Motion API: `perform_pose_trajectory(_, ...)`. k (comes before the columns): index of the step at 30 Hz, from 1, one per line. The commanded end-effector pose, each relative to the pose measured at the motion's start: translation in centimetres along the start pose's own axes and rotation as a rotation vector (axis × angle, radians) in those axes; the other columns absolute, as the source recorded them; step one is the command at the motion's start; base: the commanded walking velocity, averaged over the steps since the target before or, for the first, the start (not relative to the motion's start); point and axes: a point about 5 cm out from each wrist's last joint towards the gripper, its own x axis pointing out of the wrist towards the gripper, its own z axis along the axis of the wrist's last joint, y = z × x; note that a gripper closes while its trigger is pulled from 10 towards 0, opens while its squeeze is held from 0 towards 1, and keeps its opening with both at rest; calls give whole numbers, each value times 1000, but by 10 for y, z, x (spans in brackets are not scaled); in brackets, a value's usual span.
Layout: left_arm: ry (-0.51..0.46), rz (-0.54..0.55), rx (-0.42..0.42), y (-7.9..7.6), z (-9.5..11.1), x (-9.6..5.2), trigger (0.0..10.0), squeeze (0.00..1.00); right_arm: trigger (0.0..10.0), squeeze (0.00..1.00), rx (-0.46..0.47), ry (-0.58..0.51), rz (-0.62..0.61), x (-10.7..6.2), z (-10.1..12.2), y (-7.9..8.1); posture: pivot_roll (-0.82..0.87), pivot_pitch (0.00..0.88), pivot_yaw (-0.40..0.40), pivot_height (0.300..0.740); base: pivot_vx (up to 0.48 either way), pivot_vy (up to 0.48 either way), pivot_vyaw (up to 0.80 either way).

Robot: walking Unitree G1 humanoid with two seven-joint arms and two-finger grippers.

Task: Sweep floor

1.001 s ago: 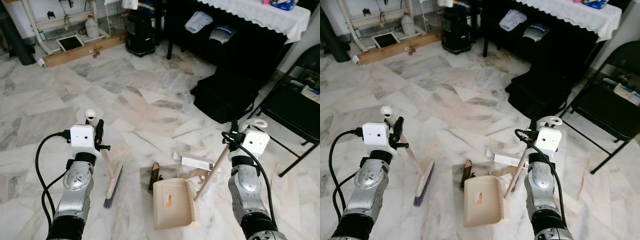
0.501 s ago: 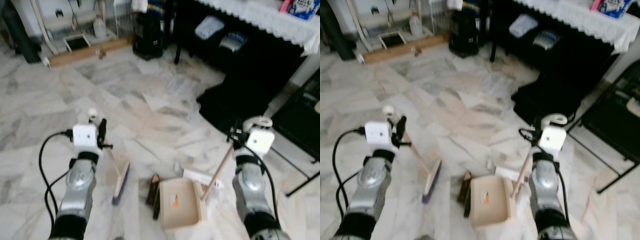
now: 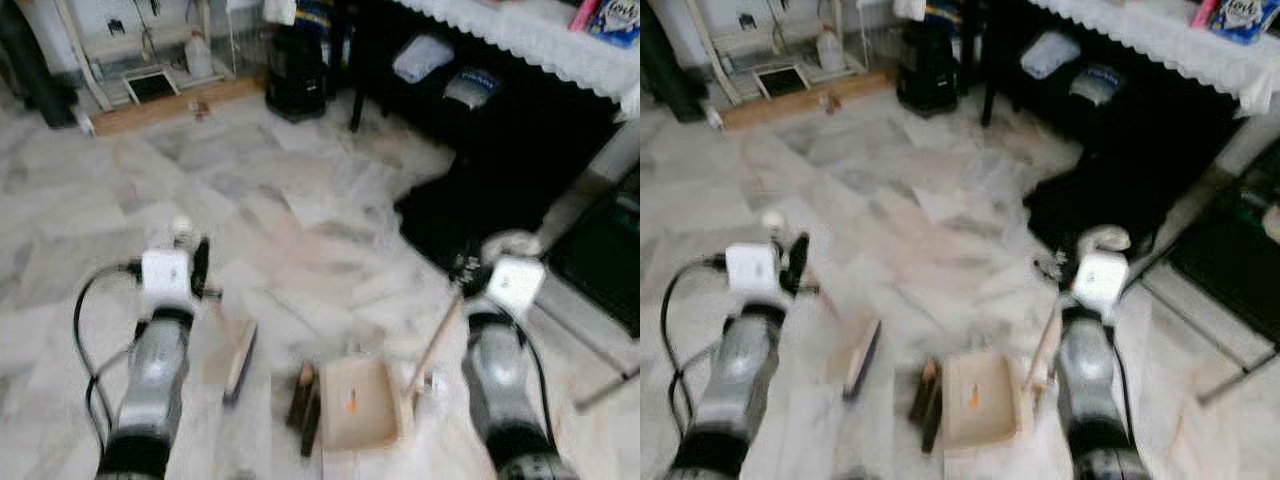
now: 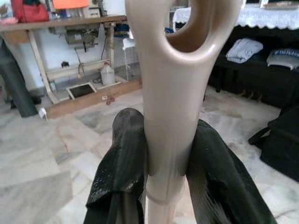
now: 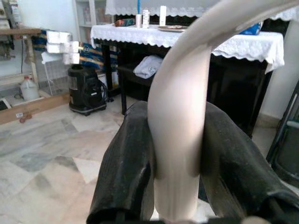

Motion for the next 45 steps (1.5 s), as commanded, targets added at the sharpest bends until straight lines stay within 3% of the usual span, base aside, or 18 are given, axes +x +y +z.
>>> perform_pose_trajectory(1,-42,-9,-3,-4,8,2,10000,0,10000,0,-3,-14,-30,1,3,-9,95,116,-62,740,0,0,0)
perform_pose_trajectory(14,-41,-14,-5,-5,8,2,10000,0,10000,0,-32,13,-38,-2,-2,-15,90,111,-60,740,0,0,0)
perform_pose_trajectory(18,-39,-20,-7,-7,8,2,10000,0,10000,0,-106,16,6,-5,-5,-14,89,110,-59,740,0,0,0)
perform_pose_trajectory(29,-38,-25,-7,-6,8,1,10000,0,10000,0,-152,54,-13,-12,-15,-22,95,125,-56,740,0,0,0)
perform_pose_trajectory(45,-50,-27,1,-3,13,-5,10000,0,10000,0,-197,59,8,-8,-18,-14,116,176,-51,740,0,0,0)
